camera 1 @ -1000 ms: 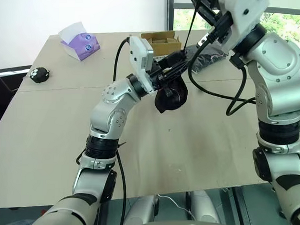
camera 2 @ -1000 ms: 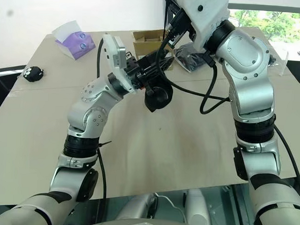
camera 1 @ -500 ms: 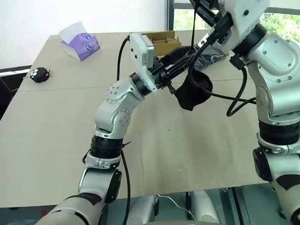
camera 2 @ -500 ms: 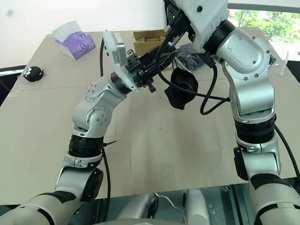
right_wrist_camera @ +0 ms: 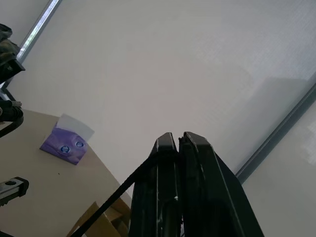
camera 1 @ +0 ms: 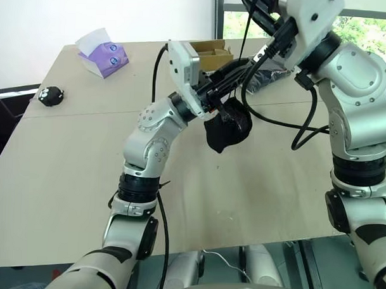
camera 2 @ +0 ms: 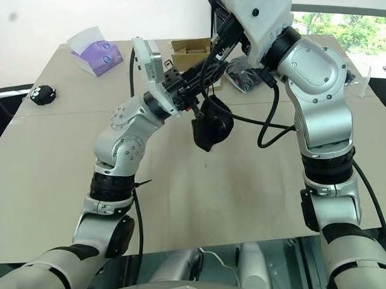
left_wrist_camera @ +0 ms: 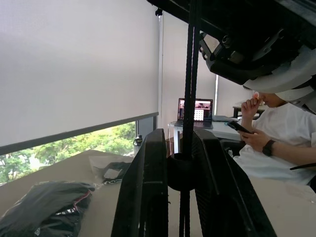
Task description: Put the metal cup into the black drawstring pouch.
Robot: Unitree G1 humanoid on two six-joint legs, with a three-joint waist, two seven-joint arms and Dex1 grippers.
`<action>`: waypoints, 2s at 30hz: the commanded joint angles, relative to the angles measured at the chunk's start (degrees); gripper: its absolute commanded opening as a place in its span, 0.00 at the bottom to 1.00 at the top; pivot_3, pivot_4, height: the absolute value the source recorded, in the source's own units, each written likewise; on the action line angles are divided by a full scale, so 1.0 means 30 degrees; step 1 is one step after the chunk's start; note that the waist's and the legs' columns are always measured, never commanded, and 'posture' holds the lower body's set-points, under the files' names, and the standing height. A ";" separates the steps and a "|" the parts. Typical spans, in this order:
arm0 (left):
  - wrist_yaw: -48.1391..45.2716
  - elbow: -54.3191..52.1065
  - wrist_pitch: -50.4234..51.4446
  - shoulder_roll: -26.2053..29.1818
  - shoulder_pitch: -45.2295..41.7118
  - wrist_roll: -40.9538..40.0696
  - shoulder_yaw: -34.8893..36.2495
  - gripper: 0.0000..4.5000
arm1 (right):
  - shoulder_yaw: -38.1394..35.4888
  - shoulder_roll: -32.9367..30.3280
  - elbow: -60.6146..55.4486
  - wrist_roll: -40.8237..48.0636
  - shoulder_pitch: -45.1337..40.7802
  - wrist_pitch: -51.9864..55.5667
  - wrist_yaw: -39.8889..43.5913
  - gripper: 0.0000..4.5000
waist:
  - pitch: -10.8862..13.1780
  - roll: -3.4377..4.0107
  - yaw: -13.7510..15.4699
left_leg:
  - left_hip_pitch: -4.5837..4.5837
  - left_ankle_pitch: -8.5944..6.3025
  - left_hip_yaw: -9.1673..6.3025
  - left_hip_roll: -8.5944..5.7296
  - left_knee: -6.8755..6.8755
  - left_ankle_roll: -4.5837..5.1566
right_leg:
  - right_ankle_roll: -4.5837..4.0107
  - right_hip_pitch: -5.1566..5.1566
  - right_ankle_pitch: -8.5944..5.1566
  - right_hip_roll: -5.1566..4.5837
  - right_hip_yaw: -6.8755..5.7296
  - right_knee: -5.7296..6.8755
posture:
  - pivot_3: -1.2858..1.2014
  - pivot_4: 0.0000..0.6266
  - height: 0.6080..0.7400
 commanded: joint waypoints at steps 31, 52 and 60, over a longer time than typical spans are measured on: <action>-0.1076 -0.2571 0.2904 0.1577 0.3231 -0.3075 0.0723 0.80 | -0.1555 -0.1291 -0.0137 0.1986 -0.1061 0.0370 -0.1099 0.00 | -0.0042 0.0091 0.0008 | 0.0062 0.0000 0.0151 0.0029 -0.0018 0.0005 | 0.0000 -0.0039 -0.0001 -0.0010 0.0147 0.0089 | 0.52 0.24 1.00; -0.2692 -0.5363 -0.0021 0.8372 1.5525 0.0589 0.4498 0.81 | -0.3224 -0.3713 -0.0481 0.7307 1.2085 0.3245 0.5950 0.71 | -0.0045 0.0085 0.0124 | 0.0037 -0.0003 0.0019 0.0020 -0.0096 0.0007 | -0.0004 0.0026 0.0000 -0.0016 0.0018 -0.0088 | 0.52 0.24 1.00; -0.1583 -0.4837 -0.3284 0.7359 1.9014 0.3060 0.4426 0.81 | -0.5989 -0.5736 0.6868 0.7063 1.7511 -0.3973 1.1570 0.71 | -0.0043 0.0094 0.0712 | 0.0084 -0.0008 0.0026 0.0023 -0.0094 0.0015 | -0.0018 0.0096 0.0010 -0.0011 0.0006 -0.0115 | 0.52 0.24 1.00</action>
